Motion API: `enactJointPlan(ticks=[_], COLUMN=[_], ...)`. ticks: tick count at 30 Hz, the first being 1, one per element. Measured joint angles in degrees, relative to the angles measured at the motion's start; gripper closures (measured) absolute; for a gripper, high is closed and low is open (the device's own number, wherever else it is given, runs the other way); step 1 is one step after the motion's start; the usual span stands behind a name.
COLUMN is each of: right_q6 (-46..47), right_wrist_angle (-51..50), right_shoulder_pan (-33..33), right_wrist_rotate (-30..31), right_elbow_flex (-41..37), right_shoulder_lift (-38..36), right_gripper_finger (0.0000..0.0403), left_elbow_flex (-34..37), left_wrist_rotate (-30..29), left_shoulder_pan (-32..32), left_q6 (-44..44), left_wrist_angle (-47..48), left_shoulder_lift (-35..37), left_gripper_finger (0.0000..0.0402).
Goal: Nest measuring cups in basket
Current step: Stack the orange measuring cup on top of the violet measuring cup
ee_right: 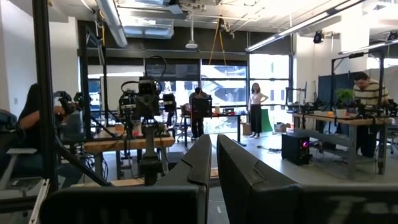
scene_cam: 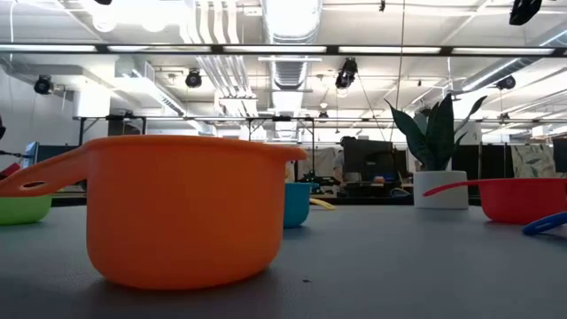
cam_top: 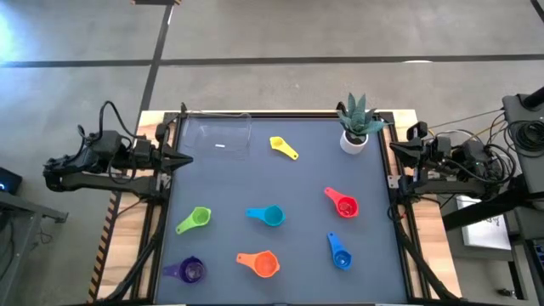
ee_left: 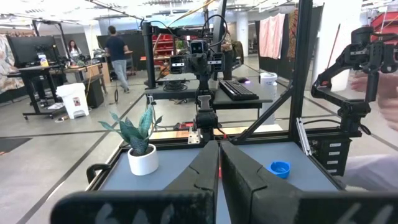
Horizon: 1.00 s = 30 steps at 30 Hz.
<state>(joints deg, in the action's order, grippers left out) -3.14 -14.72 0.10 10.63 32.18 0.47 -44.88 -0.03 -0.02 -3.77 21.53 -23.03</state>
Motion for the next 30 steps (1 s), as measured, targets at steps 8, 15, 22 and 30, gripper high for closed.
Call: enactJointPlan(ticks=[8, 15, 22, 30], right_q6=[6.2, 13.1, 15.4, 6.8], right_wrist_angle=[0.3, 2.2, 4.2, 16.4], right_shoulder_pan=[0.0, 0.0, 0.0, 0.0], right_wrist_rotate=[-0.1, -0.1, 0.0, -0.5], right_elbow_flex=[0.0, 0.0, -0.5, 0.6], right_shoulder_lift=[0.0, 0.0, 2.9, 22.3], right_gripper_finger=[0.0385, 0.0385, 0.0385, 0.0385], left_elbow_flex=[0.0, 0.0, 0.0, 0.0], left_wrist_rotate=[0.0, 0.0, 0.0, 0.0], left_shoulder_pan=[0.0, 0.0, 0.0, 0.0], left_q6=[0.0, 0.0, 0.0, 0.0], left_wrist_angle=[0.0, 0.0, 0.0, 0.0], left_shoulder_lift=[0.0, 0.0, 0.0, 0.0], left_gripper_finger=[0.0402, 0.0402, 0.0402, 0.0402])
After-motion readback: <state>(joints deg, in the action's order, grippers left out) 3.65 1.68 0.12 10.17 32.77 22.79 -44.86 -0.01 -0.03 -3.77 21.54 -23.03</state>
